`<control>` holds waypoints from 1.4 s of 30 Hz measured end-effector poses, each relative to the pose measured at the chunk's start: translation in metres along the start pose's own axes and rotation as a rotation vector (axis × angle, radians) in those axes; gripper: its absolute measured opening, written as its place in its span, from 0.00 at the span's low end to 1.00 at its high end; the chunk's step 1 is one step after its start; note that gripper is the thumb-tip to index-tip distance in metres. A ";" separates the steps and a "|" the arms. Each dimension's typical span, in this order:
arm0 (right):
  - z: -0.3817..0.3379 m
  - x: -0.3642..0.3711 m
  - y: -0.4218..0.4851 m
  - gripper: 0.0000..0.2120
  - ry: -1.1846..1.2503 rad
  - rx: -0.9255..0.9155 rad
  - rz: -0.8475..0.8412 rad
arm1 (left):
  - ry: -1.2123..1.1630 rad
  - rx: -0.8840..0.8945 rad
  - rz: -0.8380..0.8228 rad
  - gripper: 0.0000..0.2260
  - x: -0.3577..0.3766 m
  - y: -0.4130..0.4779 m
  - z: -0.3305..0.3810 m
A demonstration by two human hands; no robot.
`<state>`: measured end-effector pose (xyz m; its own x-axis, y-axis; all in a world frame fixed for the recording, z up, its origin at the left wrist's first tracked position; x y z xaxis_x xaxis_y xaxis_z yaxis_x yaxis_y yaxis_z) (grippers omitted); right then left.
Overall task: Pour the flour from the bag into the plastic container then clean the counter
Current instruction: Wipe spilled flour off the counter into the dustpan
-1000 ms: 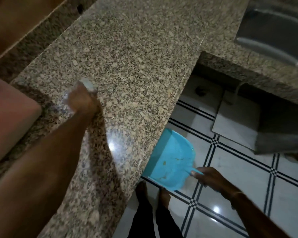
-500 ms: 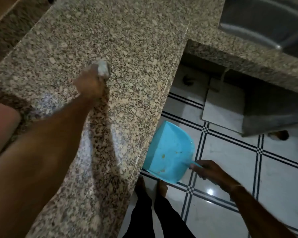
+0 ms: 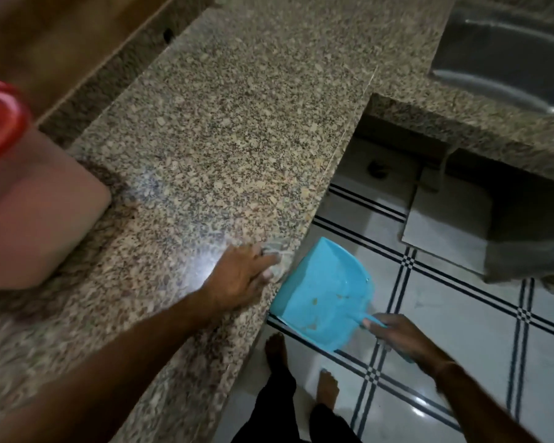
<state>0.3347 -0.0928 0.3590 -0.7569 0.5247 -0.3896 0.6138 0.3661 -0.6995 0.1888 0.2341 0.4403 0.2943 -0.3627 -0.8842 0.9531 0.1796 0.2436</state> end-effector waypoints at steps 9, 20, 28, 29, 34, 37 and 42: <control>0.013 0.003 -0.032 0.12 0.019 0.009 -0.068 | -0.016 -0.400 0.378 0.23 -0.113 -0.020 -0.041; 0.031 -0.011 -0.045 0.15 0.019 0.009 -0.083 | 0.060 -0.460 0.283 0.30 -0.034 -0.037 0.023; 0.010 -0.010 -0.056 0.13 -0.024 -0.115 -0.132 | 0.338 -1.011 0.430 0.28 -0.092 -0.180 -0.036; 0.010 -0.008 -0.057 0.13 -0.026 -0.126 -0.143 | 0.377 -1.041 0.382 0.29 -0.090 -0.188 -0.038; 0.012 0.008 -0.062 0.16 -0.076 -0.139 -0.204 | 0.122 -0.859 0.379 0.31 -0.052 -0.101 0.034; 0.007 0.010 -0.065 0.18 -0.133 -0.157 -0.205 | 0.053 -0.799 0.341 0.25 -0.031 -0.079 0.052; -0.002 0.007 -0.070 0.18 -0.125 -0.229 -0.197 | 0.048 -1.104 0.601 0.18 -0.071 -0.167 0.037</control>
<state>0.2870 -0.1134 0.4062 -0.8792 0.3333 -0.3405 0.4765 0.6220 -0.6214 0.0112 0.1955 0.4771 0.6358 0.0709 -0.7686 0.0958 0.9808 0.1697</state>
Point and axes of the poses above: each hand's wrist, its own y-axis towards the middle knuckle, its own x-axis out of the palm, z = x × y, the point moved 7 cm from there along y, towards the middle knuckle, and after that the axes turned 11 degrees about z, right-handed, at the moved point
